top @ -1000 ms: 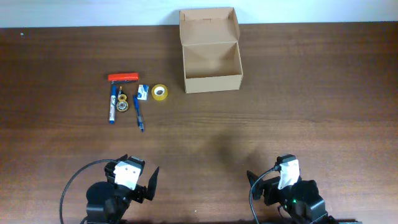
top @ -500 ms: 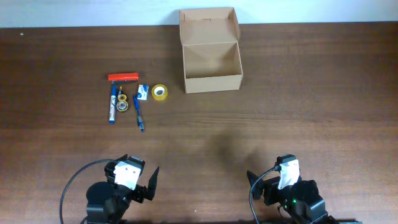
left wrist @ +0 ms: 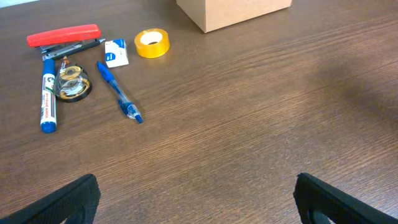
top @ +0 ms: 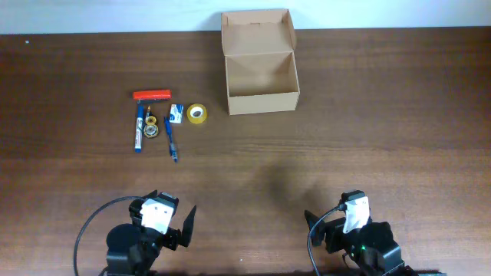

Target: Pack container

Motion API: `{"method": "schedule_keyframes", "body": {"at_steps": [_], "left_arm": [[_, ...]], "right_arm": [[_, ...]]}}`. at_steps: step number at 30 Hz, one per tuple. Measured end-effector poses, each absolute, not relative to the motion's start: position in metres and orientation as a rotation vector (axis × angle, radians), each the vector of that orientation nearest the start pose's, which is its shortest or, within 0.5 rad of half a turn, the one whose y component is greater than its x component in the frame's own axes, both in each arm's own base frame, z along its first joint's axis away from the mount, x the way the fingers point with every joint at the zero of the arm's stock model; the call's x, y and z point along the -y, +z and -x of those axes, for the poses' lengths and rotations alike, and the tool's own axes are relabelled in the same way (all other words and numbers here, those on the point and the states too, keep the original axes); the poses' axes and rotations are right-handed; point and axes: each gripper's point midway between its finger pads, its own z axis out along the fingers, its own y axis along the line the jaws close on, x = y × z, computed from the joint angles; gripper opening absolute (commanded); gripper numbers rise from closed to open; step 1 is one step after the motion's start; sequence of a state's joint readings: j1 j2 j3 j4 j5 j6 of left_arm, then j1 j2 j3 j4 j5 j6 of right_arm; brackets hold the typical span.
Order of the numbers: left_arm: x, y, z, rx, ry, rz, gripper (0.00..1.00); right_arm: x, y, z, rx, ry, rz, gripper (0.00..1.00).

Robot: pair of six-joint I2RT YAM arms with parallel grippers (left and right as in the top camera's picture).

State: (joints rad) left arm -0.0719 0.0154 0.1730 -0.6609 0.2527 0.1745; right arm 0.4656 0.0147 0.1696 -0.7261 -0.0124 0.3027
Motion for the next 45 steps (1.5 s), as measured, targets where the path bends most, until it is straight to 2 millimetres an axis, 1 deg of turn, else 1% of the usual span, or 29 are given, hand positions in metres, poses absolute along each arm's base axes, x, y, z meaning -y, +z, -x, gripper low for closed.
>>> {"method": "schedule_keyframes", "body": {"at_steps": [28,32,37,41,45], "left_arm": [[0.057,0.099,-0.196,-2.022,-0.199,-0.406,0.99],[0.057,0.099,-0.196,-2.022,-0.199,-0.406,0.99],[0.057,0.099,-0.196,-2.022,-0.199,-0.406,0.99],[0.057,0.099,-0.196,-2.022,-0.199,-0.406,0.99],[0.057,0.099,-0.196,-2.022,-0.199,-0.406,0.99]], "right_arm": [[-0.090,0.082,-0.174,-2.166,0.462,0.186,0.99],[-0.098,0.091,-0.176,-2.127,0.514,0.206,0.99],[-0.119,0.119,-0.180,-2.012,0.664,0.231,0.99],[-0.128,0.125,-0.176,-2.007,0.773,0.200,0.99],[-0.131,0.134,-0.178,-1.975,0.806,0.177,0.99]]}}
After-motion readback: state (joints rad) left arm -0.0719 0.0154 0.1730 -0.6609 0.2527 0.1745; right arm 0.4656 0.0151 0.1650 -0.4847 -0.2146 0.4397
